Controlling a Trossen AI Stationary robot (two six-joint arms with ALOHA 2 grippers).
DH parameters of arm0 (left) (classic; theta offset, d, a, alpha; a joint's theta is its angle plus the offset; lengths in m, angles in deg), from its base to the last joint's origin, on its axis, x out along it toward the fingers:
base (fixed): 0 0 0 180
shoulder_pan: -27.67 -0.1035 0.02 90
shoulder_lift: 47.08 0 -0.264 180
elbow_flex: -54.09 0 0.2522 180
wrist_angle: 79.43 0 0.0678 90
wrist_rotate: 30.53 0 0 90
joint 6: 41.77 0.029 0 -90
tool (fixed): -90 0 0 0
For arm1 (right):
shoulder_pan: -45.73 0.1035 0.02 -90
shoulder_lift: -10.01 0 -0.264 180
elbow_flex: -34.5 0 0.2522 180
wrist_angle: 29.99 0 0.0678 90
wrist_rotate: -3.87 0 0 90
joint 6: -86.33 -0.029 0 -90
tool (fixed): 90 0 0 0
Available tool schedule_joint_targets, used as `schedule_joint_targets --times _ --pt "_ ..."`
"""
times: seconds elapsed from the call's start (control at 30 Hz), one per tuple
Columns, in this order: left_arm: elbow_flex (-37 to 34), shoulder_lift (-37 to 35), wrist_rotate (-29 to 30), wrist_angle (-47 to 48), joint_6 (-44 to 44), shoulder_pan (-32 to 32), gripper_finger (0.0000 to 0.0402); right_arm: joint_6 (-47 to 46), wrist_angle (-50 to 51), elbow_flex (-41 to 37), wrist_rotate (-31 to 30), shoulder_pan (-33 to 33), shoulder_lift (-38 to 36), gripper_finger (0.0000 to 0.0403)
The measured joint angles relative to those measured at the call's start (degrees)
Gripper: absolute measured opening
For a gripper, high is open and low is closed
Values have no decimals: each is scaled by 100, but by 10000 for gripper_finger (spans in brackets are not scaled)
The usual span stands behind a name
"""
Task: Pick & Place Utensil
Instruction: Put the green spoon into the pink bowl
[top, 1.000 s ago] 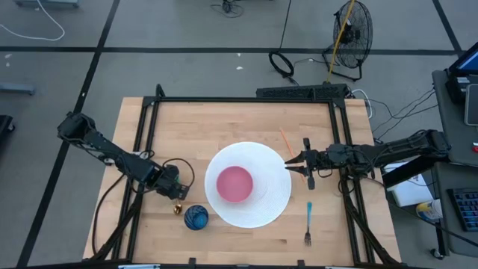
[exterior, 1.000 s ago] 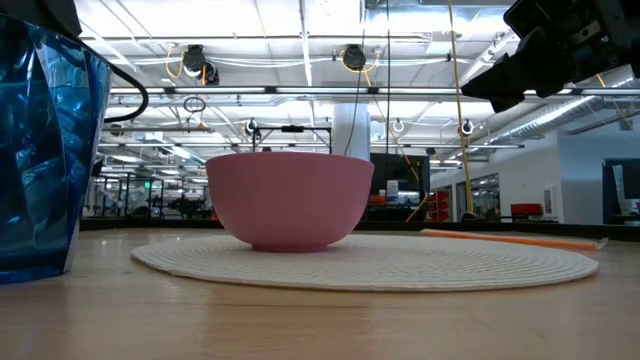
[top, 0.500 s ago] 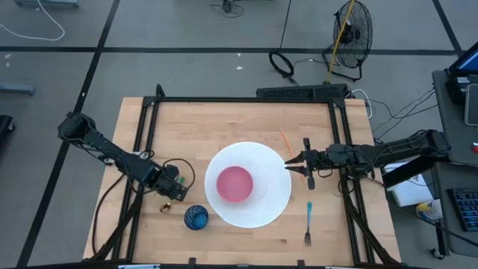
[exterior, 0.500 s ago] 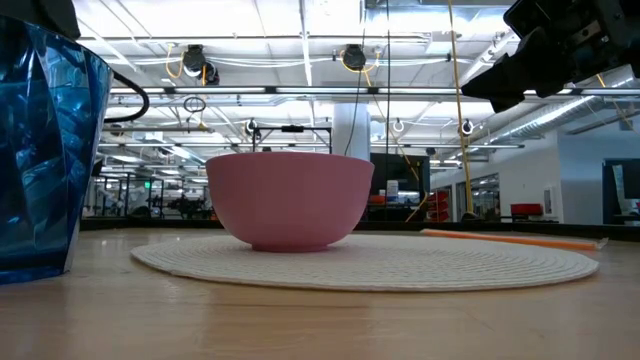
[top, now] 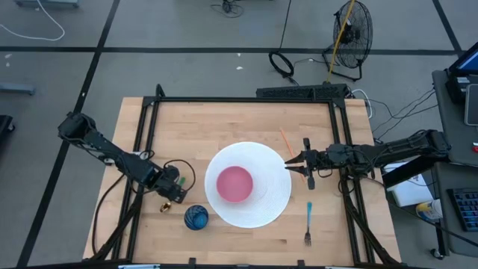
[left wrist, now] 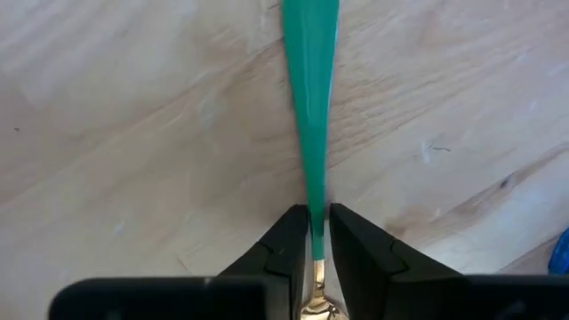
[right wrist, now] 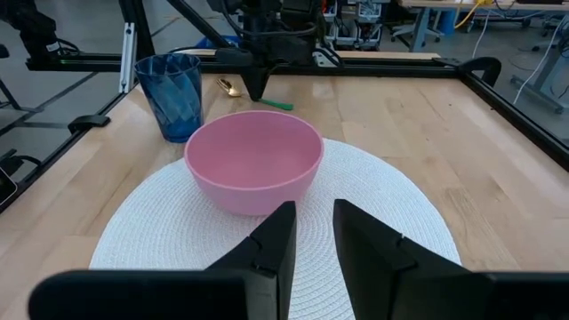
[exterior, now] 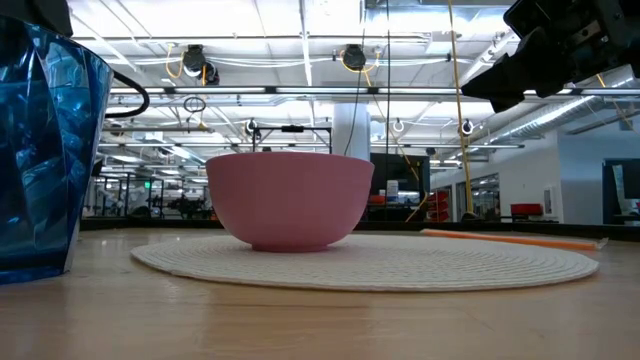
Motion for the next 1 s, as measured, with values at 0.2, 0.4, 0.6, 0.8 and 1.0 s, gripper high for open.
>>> schedule_joint_targets --times 0.2,0.4,0.6,0.8,1.0 --pt "0 0 2 0 -94 0 66 1 0 2 -2 2 1 75" --pt "4 -7 123 66 -87 46 15 0 0 2 -2 2 0 75" --pt "5 -7 540 104 -69 190 8 0 2 2 -2 1 0 75" --pt "-7 0 865 139 -69 264 5 0 2 2 -2 2 0 75" --pt "-9 2 920 181 -69 264 4 -2 2 2 -2 2 0 75"
